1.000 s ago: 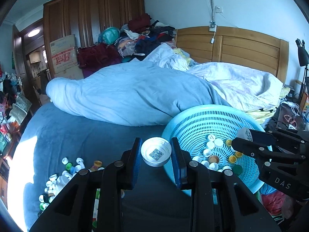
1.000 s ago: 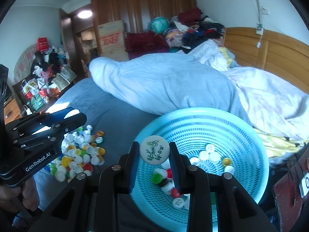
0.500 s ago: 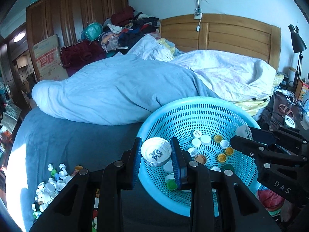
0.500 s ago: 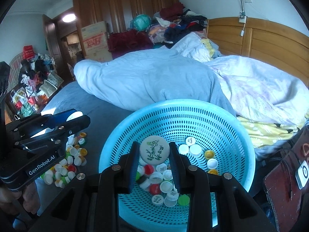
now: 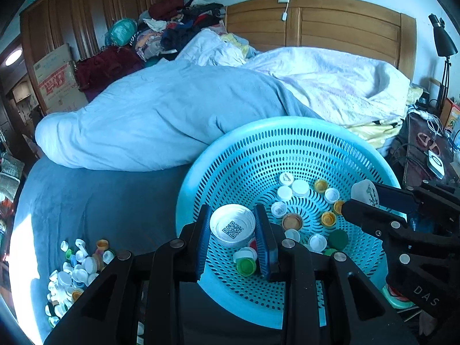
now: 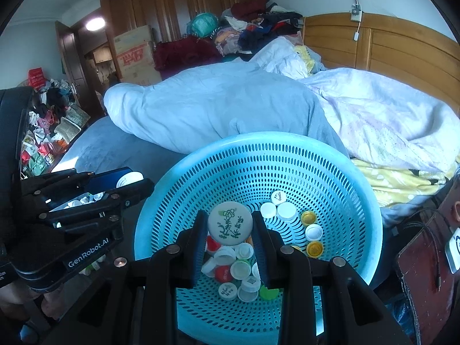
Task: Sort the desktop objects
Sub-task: 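Carry the QR-code cap and green-printed cap in both grippers over the blue basket, then open both grippers to drop the caps into the blue basket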
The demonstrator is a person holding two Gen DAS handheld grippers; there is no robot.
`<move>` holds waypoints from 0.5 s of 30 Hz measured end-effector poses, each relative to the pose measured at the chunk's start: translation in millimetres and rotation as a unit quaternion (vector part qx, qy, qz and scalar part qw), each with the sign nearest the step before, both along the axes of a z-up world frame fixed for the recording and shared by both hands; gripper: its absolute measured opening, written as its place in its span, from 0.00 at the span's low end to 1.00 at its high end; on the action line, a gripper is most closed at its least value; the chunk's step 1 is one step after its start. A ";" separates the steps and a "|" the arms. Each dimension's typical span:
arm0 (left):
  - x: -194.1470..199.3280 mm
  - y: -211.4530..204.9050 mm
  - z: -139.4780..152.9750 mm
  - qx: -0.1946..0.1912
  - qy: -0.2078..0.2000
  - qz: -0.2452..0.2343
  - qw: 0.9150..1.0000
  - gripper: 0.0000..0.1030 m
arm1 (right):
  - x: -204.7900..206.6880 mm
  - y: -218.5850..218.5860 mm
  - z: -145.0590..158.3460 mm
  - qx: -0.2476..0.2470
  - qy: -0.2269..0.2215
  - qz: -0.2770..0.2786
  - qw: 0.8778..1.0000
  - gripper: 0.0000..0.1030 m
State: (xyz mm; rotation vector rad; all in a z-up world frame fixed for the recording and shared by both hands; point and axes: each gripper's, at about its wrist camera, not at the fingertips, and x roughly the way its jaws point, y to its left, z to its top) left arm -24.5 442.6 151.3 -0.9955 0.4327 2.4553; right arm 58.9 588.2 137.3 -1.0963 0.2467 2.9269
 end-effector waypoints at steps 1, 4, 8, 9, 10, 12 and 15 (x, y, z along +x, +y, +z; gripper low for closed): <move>-0.6 1.4 -1.9 -0.001 -0.004 -0.002 1.000 0.24 | -0.6 0.5 -1.7 -0.001 -0.002 0.000 1.000 0.32; 0.0 5.8 -5.4 0.001 -0.009 -0.007 1.000 0.24 | -1.5 1.3 -5.4 -0.002 -0.006 -0.002 1.000 0.32; 2.0 10.6 -6.4 0.002 -0.006 -0.011 1.000 0.28 | -2.9 3.2 -9.2 -0.001 -0.010 -0.005 1.000 0.33; 1.3 10.6 -6.3 0.003 -0.005 -0.011 1.000 0.33 | -3.0 3.7 -9.5 -0.001 -0.010 -0.007 1.000 0.33; 1.3 10.0 -5.6 0.006 -0.004 -0.009 1.000 0.37 | -3.1 4.6 -10.0 -0.001 -0.009 -0.009 1.000 0.33; -0.4 8.4 -3.7 0.011 -0.001 -0.007 1.000 0.45 | -2.8 5.8 -10.5 0.000 -0.007 -0.013 1.000 0.38; -1.6 3.4 0.2 0.015 0.009 0.000 1.000 0.53 | -3.0 5.0 -9.8 0.002 -0.005 -0.015 1.000 0.48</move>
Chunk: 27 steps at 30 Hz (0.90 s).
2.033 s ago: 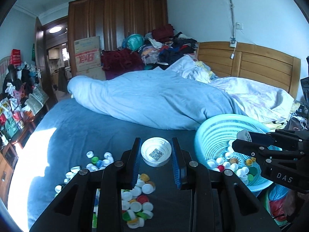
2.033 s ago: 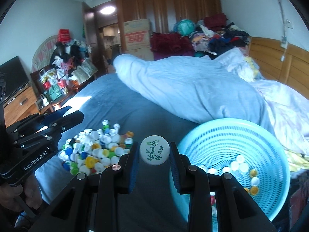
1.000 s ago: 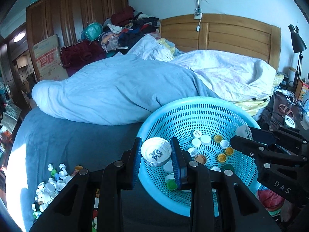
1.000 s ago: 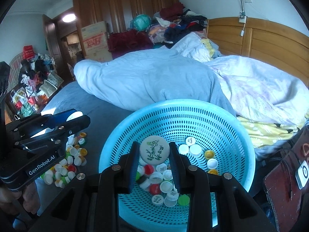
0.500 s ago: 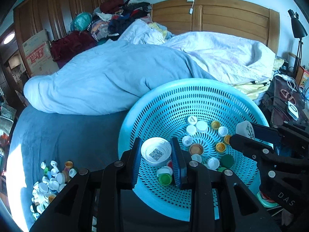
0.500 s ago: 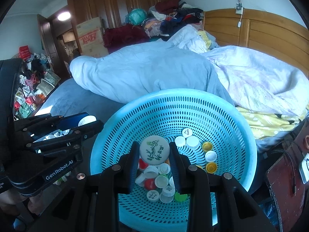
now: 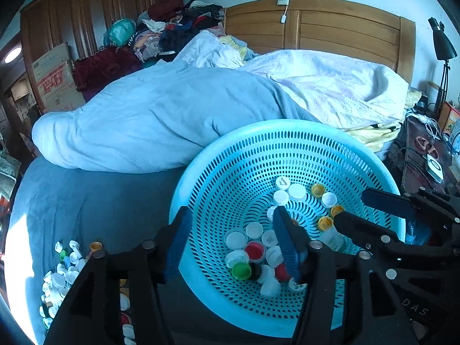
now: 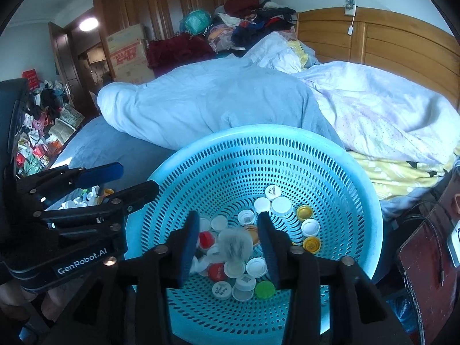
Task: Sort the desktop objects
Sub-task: 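Open both grippers to drop the caps into the blue basket, then move both grippers back from the basket to the cap pile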
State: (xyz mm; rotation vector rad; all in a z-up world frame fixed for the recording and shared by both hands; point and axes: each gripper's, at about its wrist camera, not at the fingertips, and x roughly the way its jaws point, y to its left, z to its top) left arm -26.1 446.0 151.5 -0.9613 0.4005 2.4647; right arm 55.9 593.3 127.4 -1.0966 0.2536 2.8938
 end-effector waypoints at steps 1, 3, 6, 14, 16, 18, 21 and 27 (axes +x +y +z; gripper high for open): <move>-0.5 -1.2 0.7 0.002 0.001 0.001 1.000 0.54 | -0.2 -0.9 0.1 0.001 -0.001 0.001 1.000 0.48; -2.3 -4.9 1.9 0.007 0.002 0.005 1.000 0.54 | -0.6 -2.6 -0.2 0.001 -0.002 0.001 1.000 0.50; -4.7 -11.2 2.0 0.008 0.002 0.011 1.000 0.54 | -0.1 -5.8 0.3 0.002 -0.001 0.002 1.000 0.56; 2.3 -104.9 -4.5 0.030 0.041 0.086 0.995 0.55 | 4.7 -24.9 0.4 -0.004 0.006 0.030 1.000 0.68; 0.4 -161.4 -17.6 0.035 0.040 0.141 0.989 0.55 | 3.9 -33.6 -3.3 -0.006 0.002 0.041 0.999 0.68; -1.4 -211.5 -34.1 0.031 0.035 0.191 0.981 0.55 | 1.9 -43.0 -6.9 -0.010 -0.003 0.054 0.999 0.68; 4.4 -298.0 -67.4 0.014 0.018 0.275 0.961 0.55 | -0.7 -58.0 -11.6 -0.010 -0.009 0.072 0.997 0.71; 39.9 -442.0 -127.0 0.008 -0.045 0.432 0.901 0.55 | -7.2 -81.5 -23.4 -0.011 -0.028 0.094 0.995 0.72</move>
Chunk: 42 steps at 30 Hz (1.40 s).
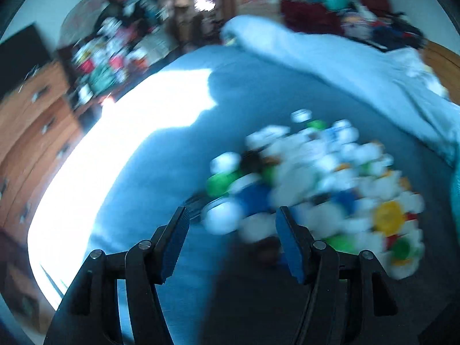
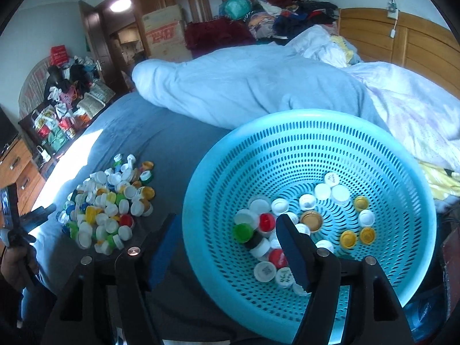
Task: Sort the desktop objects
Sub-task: 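Move both grippers back from the basket to the cap pile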
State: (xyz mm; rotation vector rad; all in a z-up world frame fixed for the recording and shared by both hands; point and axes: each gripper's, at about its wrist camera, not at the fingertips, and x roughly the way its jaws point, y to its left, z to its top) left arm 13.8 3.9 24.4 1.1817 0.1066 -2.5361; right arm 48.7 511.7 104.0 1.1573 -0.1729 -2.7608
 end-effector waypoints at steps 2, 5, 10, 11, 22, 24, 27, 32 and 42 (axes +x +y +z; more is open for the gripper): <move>5.2 -28.8 -19.4 0.001 -0.033 0.021 0.999 0.54 | -3.4 -9.2 -4.4 0.002 -0.009 0.008 1.000 0.72; 3.1 -46.6 -37.7 0.011 -0.049 0.019 0.999 0.54 | -5.6 -27.0 -7.0 0.011 -0.014 0.021 1.000 0.72; -10.1 -46.7 -51.6 0.006 -0.043 -0.015 0.999 0.55 | -13.2 -56.1 -10.7 0.026 -0.025 0.042 0.998 0.72; -13.2 -47.6 -53.0 0.004 -0.040 -0.019 0.999 0.55 | -14.7 -61.4 -10.7 0.029 -0.026 0.046 0.998 0.72; -29.8 -68.3 -47.4 0.034 -0.012 -0.034 0.999 0.55 | -38.2 -122.6 -32.9 0.022 -0.054 0.100 0.993 0.72; -32.1 -69.5 -49.1 0.037 -0.014 -0.036 0.999 0.55 | -45.8 -135.4 -44.8 0.014 -0.067 0.110 0.992 0.72; -35.0 -70.3 -48.6 0.037 -0.015 -0.036 0.999 0.57 | -55.7 -152.6 -57.9 0.005 -0.078 0.118 0.990 0.71; -44.8 -72.7 -48.6 0.031 -0.014 -0.029 0.999 0.58 | -80.7 -177.3 -78.2 0.007 -0.087 0.129 0.988 0.64; -31.2 -90.6 -45.9 0.069 0.038 -0.005 0.997 0.24 | -160.6 -200.6 -72.3 0.008 -0.061 0.131 0.989 0.62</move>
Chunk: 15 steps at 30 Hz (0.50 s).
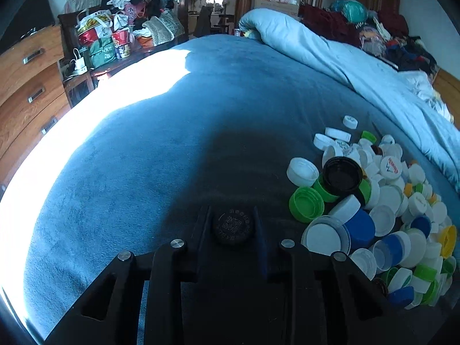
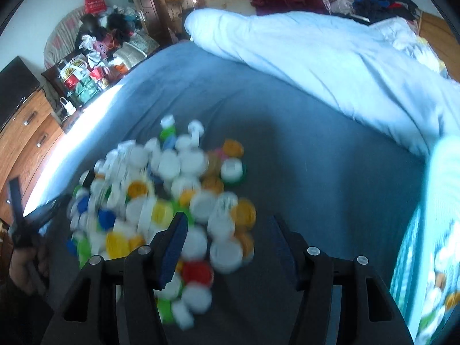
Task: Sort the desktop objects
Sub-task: 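Move both grippers back from the basket to the cap pile, then grasp a black QR-code cap with the left gripper while the right grasps an orange cap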
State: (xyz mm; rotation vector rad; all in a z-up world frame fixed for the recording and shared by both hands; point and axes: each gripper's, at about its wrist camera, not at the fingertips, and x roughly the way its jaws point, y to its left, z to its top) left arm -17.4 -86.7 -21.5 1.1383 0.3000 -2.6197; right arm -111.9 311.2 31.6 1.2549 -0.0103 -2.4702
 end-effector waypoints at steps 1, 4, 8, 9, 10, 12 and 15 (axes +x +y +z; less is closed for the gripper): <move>0.9 -0.9 1.0 0.003 0.004 0.001 1.000 0.24 | -11.7 -2.9 -3.1 -0.003 -0.005 -0.002 1.000 0.62; -0.4 -2.9 0.4 0.013 0.004 -0.006 1.000 0.24 | -54.3 -7.0 -21.1 -0.036 -0.041 -0.020 0.998 0.62; 1.7 -1.6 3.2 0.014 0.015 -0.008 1.000 0.24 | -97.1 -11.0 -51.0 -0.066 -0.083 -0.051 0.993 0.62; 2.3 -1.8 3.6 0.015 0.016 -0.008 1.000 0.24 | -105.3 -13.8 -57.8 -0.062 -0.089 -0.056 0.993 0.62; 2.5 -2.2 3.8 0.017 0.016 -0.008 1.000 0.24 | -110.4 -16.2 -62.0 -0.059 -0.091 -0.058 0.992 0.62; 2.6 -3.6 3.8 0.022 0.019 -0.009 1.000 0.24 | -117.7 -22.5 -65.6 -0.050 -0.090 -0.053 0.993 0.62; 2.3 -4.6 4.1 0.027 0.021 -0.009 0.999 0.24 | -124.0 -30.7 -71.0 -0.031 -0.087 -0.048 0.995 0.53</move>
